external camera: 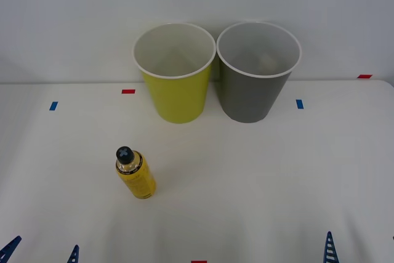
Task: Put cans in the gray bin and PET bottles in the light green bin.
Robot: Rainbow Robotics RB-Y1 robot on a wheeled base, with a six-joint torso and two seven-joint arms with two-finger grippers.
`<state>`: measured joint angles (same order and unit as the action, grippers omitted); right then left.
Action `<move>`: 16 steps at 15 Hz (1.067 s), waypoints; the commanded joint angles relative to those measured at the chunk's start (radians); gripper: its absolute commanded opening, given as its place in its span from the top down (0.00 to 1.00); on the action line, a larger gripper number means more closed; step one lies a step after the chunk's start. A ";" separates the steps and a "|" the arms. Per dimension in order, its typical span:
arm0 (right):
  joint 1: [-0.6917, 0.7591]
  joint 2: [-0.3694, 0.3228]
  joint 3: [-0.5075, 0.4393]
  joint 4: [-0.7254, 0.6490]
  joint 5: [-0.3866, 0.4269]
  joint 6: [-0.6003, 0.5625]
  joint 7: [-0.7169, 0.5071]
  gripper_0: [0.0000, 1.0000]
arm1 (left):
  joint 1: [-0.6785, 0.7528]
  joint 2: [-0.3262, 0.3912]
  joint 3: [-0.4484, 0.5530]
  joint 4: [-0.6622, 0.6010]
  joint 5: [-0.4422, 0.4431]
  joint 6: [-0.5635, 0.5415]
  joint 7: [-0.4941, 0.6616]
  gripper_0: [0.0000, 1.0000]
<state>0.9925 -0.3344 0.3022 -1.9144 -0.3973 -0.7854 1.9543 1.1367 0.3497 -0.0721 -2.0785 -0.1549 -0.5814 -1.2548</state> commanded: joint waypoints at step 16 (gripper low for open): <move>0.000 0.000 0.000 0.000 0.000 0.000 0.000 0.00 | 0.000 0.000 0.000 0.000 0.000 0.000 0.000 0.00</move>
<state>0.9925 -0.3344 0.3022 -1.9144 -0.3973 -0.7854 1.9543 1.1367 0.3497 -0.0721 -2.0785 -0.1549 -0.5814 -1.2548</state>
